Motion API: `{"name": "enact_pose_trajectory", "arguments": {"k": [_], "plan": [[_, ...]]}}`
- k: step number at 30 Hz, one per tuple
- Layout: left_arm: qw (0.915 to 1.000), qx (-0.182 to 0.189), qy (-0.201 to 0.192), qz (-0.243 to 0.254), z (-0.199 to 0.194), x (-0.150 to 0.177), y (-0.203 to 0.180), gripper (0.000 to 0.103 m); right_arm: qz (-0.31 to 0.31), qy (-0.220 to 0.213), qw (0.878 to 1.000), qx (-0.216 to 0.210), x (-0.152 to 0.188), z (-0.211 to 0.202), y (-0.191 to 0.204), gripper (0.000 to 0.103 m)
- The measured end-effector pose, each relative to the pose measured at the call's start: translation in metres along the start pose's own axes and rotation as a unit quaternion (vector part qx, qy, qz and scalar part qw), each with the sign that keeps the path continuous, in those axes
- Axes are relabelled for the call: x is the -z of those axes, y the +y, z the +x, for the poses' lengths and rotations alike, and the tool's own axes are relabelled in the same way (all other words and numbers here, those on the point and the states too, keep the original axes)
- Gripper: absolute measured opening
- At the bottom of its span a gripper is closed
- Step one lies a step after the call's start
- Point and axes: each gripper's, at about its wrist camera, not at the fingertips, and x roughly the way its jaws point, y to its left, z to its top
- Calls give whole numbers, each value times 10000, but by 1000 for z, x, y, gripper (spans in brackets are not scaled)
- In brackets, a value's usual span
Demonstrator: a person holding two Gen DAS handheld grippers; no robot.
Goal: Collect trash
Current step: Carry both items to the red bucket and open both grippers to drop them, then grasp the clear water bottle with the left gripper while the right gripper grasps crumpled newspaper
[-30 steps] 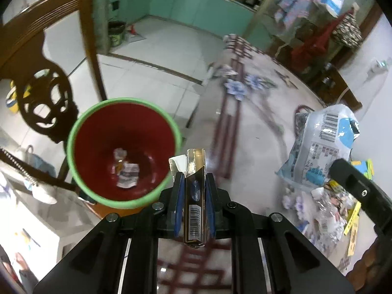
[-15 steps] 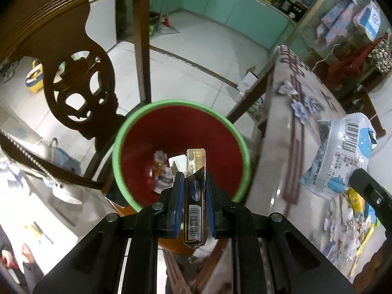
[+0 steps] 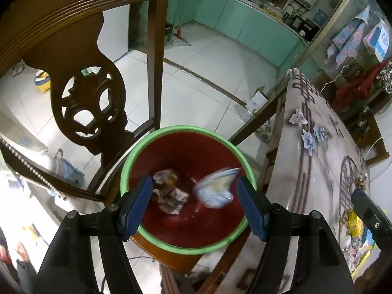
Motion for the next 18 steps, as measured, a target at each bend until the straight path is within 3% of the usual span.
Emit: {"name": "enact_pose_trajectory", "arguments": {"k": [7,18], "plan": [[9973,125,9,723,-14,22,-50,70,243,-188,9991,279,19,-54,-30,27],[9815,706,465,1716,-21,91,-166,70,861,-207,9873,1322,98,-154,-125,28]]}}
